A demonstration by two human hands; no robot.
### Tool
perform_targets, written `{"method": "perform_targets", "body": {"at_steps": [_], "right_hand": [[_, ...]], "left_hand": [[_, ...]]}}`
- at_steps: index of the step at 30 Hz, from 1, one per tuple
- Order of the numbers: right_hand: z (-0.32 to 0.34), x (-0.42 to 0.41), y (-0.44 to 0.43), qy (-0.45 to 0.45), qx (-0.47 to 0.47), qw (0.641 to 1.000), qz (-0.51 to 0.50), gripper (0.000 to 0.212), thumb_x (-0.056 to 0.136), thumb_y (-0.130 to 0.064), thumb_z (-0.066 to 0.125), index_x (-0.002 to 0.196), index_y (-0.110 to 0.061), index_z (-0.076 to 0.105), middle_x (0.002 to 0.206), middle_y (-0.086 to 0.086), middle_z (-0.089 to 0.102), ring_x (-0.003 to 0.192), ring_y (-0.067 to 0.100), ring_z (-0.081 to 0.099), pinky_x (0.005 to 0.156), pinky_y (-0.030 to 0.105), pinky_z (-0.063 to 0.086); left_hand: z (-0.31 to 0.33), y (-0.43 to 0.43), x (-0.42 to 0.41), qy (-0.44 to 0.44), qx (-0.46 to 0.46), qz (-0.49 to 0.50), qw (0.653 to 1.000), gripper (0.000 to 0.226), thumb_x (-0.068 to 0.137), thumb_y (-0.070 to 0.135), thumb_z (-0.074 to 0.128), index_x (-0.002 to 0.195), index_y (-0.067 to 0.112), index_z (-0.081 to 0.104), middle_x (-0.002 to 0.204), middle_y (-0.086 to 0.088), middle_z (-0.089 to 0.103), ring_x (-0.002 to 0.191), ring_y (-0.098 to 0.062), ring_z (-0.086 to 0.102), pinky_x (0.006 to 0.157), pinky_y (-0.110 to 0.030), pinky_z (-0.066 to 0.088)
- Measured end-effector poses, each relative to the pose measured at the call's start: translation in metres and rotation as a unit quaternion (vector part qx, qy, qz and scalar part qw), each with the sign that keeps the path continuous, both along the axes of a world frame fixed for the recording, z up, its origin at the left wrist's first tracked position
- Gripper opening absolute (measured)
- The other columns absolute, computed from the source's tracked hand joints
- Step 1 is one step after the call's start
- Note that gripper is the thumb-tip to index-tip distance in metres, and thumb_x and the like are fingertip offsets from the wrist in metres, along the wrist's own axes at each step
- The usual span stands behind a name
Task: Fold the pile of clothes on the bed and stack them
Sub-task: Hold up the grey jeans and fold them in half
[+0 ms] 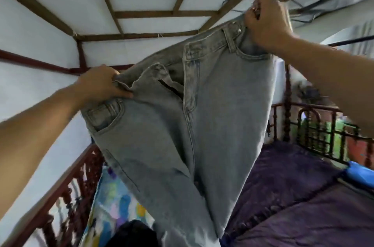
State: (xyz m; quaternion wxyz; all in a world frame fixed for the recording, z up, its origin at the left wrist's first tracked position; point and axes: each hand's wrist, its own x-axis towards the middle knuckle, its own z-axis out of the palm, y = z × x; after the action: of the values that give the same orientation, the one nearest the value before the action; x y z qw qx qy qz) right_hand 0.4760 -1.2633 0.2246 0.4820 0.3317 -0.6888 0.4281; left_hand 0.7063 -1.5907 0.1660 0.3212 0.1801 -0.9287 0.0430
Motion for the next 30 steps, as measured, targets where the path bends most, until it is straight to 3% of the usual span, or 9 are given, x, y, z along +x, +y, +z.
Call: {"method": "perform_targets", "body": {"at_steps": [4,9,12,15,17,20,22,26,30], "right_hand": [[0.025,0.002,0.03,0.002,-0.004,0.999,-0.033,0.011,0.086,-0.025,0.047,0.089,-0.015,0.045,0.085,0.008,0.047,0.076,0.023,0.041,0.062,0.031,0.027],[0.0,-0.026,0.063,-0.162,0.061,0.985,0.01,0.022,0.081,-0.037,0.067,0.08,-0.017,0.06,0.076,0.002,0.057,0.066,0.017,0.052,0.055,0.027,0.042],[-0.052,-0.042,0.092,-0.344,0.176,0.907,0.166,0.049,0.065,-0.055,0.081,0.089,-0.014,0.071,0.082,0.005,0.073,0.074,0.021,0.071,0.065,0.03,0.056],[-0.121,-0.072,0.121,-0.44,0.282,0.823,0.222,0.05,0.055,-0.044,0.087,0.089,-0.01,0.073,0.089,0.007,0.074,0.083,0.023,0.071,0.074,0.032,0.058],[-0.169,-0.094,0.138,-0.424,0.312,0.838,0.142,0.033,0.058,-0.03,0.09,0.071,-0.008,0.068,0.072,0.004,0.067,0.071,0.019,0.063,0.066,0.022,0.052],[-0.235,-0.128,0.169,-0.406,0.303,0.862,0.009,0.048,0.06,-0.035,0.09,0.072,0.002,0.062,0.069,0.008,0.056,0.067,0.019,0.05,0.06,0.03,0.039],[-0.273,-0.146,0.194,-0.426,0.28,0.86,-0.016,0.056,0.058,-0.043,0.09,0.077,0.002,0.063,0.071,0.008,0.058,0.069,0.021,0.052,0.059,0.031,0.037],[-0.333,-0.176,0.23,-0.43,0.271,0.86,-0.049,0.05,0.057,-0.054,0.086,0.065,-0.012,0.059,0.064,0.0,0.058,0.069,0.024,0.056,0.055,0.032,0.036],[-0.368,-0.208,0.261,-0.452,0.242,0.855,-0.072,0.05,0.058,-0.052,0.086,0.061,-0.016,0.052,0.062,-0.002,0.056,0.069,0.025,0.056,0.052,0.031,0.031]], "left_hand": [[0.022,0.005,-0.028,0.016,0.004,0.024,1.0,0.073,0.055,0.071,0.07,0.059,-0.001,0.061,0.052,-0.012,0.056,0.046,-0.021,0.053,0.043,-0.027,0.037],[0.029,0.057,-0.08,0.015,-0.029,-0.045,0.998,0.088,0.049,0.096,0.045,0.055,0.01,0.057,0.053,-0.008,0.055,0.051,-0.022,0.055,0.048,-0.03,0.041],[-0.012,0.095,-0.113,-0.142,0.008,-0.032,0.989,0.08,0.054,0.093,0.049,0.068,0.016,0.062,0.065,-0.001,0.062,0.062,-0.019,0.06,0.057,-0.033,0.048],[-0.077,0.126,-0.145,-0.278,0.045,-0.064,0.957,0.045,0.067,0.059,0.07,0.088,0.019,0.064,0.086,-0.002,0.067,0.078,-0.02,0.063,0.072,-0.036,0.054],[-0.116,0.143,-0.162,-0.339,0.049,-0.09,0.935,0.029,0.068,0.04,0.072,0.085,0.02,0.061,0.084,0.001,0.065,0.077,-0.017,0.061,0.067,-0.03,0.049],[-0.162,0.159,-0.181,-0.41,0.05,-0.084,0.907,0.025,0.068,0.034,0.074,0.07,0.018,0.056,0.069,0.002,0.058,0.068,-0.018,0.057,0.058,-0.033,0.043],[-0.191,0.167,-0.195,-0.414,0.021,-0.047,0.909,0.038,0.07,0.046,0.075,0.063,0.017,0.051,0.066,0.002,0.056,0.068,-0.02,0.057,0.056,-0.032,0.038],[-0.242,0.192,-0.236,-0.359,-0.08,0.024,0.929,0.056,0.068,0.075,0.062,0.079,0.02,0.062,0.093,-0.002,0.066,0.093,-0.024,0.064,0.062,-0.03,0.04],[-0.272,0.202,-0.272,-0.441,0.126,-0.067,0.886,0.05,0.051,0.065,0.078,0.067,0.022,0.057,0.074,0.002,0.066,0.071,-0.015,0.063,0.057,-0.031,0.047]]}}
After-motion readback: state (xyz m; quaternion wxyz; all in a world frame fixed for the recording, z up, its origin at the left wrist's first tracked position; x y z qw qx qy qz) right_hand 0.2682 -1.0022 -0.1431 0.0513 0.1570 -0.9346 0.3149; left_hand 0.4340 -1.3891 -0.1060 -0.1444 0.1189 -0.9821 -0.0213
